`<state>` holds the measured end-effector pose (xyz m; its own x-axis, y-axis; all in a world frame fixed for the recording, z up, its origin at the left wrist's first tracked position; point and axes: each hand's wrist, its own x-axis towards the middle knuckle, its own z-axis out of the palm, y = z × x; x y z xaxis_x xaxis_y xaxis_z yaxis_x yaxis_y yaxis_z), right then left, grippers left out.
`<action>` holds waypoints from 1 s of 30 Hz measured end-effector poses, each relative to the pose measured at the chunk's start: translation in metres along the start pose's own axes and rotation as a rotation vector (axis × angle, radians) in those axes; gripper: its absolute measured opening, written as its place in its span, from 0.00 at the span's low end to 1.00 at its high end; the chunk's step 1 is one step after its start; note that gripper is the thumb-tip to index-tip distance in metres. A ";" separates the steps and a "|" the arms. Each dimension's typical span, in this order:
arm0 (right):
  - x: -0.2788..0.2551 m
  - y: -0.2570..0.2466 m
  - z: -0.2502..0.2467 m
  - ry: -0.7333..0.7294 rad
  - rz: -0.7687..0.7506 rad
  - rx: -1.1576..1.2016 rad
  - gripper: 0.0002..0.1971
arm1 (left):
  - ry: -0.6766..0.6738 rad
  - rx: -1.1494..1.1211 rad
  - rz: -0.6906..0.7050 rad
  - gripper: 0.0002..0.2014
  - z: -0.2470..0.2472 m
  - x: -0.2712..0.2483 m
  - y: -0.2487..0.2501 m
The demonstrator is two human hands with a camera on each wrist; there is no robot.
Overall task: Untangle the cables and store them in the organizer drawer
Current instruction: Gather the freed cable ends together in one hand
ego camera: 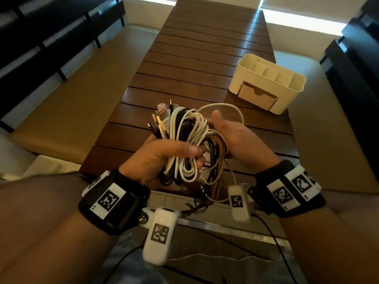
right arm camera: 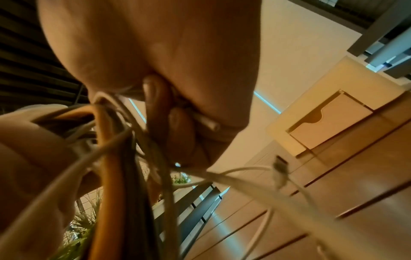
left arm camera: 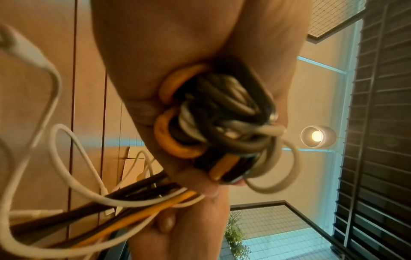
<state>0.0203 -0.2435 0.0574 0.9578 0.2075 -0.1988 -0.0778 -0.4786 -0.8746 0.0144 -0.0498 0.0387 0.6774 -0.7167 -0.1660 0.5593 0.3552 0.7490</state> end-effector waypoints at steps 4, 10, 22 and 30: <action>-0.003 -0.001 0.003 -0.148 -0.083 -0.003 0.23 | -0.013 -0.071 -0.006 0.20 -0.007 -0.001 0.007; 0.011 0.020 -0.007 -0.071 0.300 0.242 0.36 | 0.054 -0.073 0.078 0.16 -0.027 -0.013 0.029; 0.010 0.013 -0.033 0.059 0.152 0.735 0.18 | 0.227 -0.089 0.006 0.22 -0.038 -0.003 0.021; -0.004 -0.013 -0.013 0.165 -0.264 0.363 0.13 | 0.192 -0.074 -0.066 0.28 -0.024 0.003 0.006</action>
<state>0.0214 -0.2493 0.0749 0.9866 0.1300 0.0983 0.1107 -0.0922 -0.9896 0.0311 -0.0354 0.0274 0.7126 -0.6152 -0.3373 0.6344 0.3597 0.6842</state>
